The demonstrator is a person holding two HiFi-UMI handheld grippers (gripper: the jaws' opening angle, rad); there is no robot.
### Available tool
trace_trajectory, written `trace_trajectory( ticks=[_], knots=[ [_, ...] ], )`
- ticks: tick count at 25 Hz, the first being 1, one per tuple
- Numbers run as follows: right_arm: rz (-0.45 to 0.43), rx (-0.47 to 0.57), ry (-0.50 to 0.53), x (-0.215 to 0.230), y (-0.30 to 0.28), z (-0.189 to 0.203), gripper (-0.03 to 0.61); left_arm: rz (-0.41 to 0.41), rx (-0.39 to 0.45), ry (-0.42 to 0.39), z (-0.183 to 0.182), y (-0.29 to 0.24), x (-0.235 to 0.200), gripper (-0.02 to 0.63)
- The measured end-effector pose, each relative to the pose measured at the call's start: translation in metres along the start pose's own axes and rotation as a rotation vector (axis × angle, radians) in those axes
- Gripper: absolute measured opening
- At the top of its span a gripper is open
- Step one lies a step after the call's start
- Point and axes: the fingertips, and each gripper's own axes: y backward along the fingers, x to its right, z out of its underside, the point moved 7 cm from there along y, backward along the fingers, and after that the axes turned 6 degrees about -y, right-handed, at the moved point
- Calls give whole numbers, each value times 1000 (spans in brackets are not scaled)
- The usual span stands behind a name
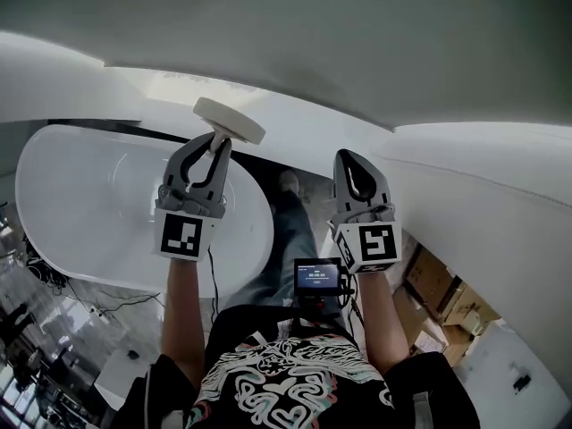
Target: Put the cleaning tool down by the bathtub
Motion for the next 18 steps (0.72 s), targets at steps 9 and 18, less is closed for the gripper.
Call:
trace_trajectory(
  ticks=[9, 18],
  knots=[
    [2, -61, -1, 5, -19, 43, 28, 80, -65, -159, 33, -18, 7, 49],
    [14, -114, 37, 8, -26, 78, 28, 132, -118, -237, 71, -35, 14, 49]
  ],
)
